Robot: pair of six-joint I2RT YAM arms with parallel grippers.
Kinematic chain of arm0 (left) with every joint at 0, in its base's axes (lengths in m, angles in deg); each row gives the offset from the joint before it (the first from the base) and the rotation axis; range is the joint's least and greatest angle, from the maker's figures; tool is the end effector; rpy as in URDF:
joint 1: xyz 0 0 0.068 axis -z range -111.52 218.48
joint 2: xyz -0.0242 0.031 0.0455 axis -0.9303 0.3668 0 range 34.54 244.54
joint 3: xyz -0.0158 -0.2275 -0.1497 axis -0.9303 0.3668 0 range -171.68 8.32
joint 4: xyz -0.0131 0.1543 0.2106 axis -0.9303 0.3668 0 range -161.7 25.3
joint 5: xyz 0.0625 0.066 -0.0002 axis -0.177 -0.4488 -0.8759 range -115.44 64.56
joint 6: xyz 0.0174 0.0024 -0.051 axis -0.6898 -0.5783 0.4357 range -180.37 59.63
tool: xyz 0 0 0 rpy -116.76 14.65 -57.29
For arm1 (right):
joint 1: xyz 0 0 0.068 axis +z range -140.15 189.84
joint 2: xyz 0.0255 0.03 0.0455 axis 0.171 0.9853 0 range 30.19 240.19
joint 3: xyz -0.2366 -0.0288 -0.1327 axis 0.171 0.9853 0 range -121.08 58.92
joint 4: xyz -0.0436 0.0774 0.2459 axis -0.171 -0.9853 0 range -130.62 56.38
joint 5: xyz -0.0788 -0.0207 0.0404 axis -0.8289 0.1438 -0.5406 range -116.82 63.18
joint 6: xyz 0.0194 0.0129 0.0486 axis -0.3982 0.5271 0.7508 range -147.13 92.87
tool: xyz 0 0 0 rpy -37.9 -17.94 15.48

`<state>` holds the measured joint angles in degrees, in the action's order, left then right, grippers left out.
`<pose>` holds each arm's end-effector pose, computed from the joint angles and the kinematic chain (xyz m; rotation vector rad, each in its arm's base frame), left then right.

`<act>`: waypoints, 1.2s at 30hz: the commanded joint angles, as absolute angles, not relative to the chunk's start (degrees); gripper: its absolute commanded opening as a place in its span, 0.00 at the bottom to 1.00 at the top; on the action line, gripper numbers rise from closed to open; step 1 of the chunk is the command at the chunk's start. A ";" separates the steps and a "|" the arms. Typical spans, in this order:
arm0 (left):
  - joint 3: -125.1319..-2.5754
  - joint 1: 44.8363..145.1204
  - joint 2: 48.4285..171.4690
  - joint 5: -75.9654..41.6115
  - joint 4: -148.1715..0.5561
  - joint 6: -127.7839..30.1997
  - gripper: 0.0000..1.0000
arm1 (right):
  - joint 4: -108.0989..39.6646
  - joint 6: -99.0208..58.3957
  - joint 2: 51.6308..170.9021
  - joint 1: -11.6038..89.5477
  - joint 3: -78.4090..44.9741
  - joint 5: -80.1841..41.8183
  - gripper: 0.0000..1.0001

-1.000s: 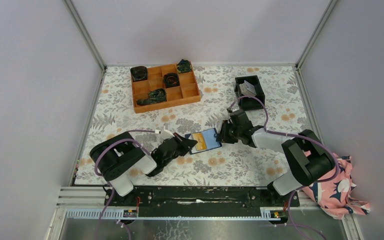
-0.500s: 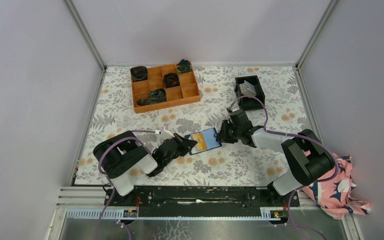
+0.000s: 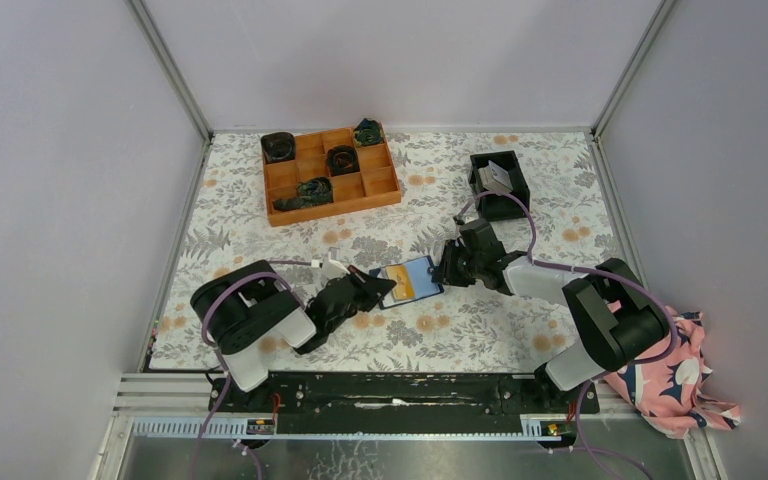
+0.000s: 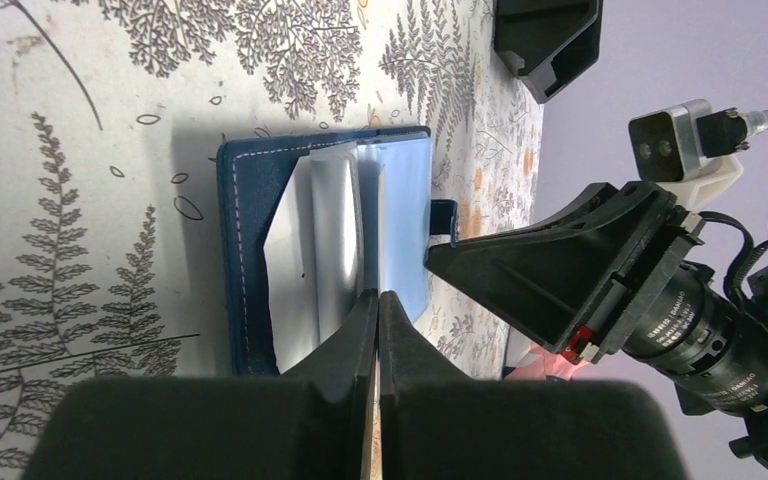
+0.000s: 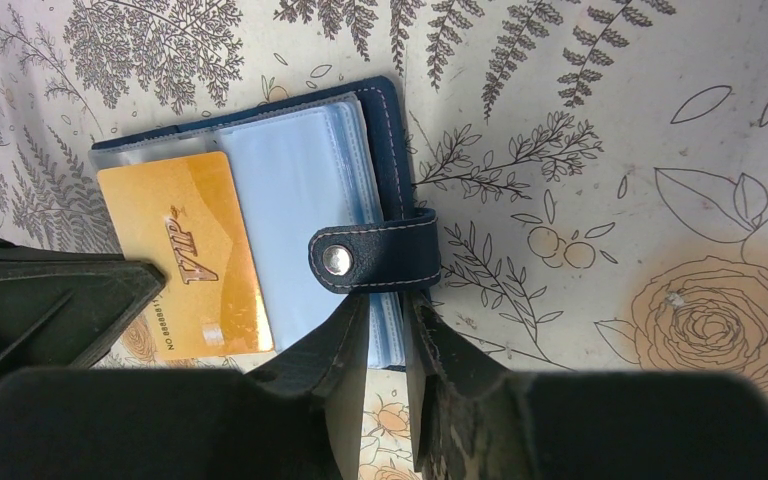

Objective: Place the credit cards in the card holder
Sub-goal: Insert the credit card into the card holder.

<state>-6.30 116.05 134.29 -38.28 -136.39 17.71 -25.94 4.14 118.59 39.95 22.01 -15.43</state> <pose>0.1725 -0.1770 0.0967 -0.7190 2.0053 -1.2030 0.2480 0.1519 0.1476 -0.0791 2.4440 0.7413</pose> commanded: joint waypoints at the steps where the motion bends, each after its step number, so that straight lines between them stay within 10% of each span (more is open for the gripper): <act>1: -6.07 116.05 135.99 -38.31 -140.22 17.67 0.00 | -25.89 3.21 119.56 40.08 22.09 -15.86 0.26; 36: -7.70 119.99 132.17 -49.05 -125.08 18.87 0.00 | -25.03 3.37 119.92 40.09 22.70 -15.53 0.26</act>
<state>-6.67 119.55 133.04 -45.99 -130.53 20.12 -25.35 4.16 118.76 39.95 22.14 -15.36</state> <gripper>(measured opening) 0.017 0.261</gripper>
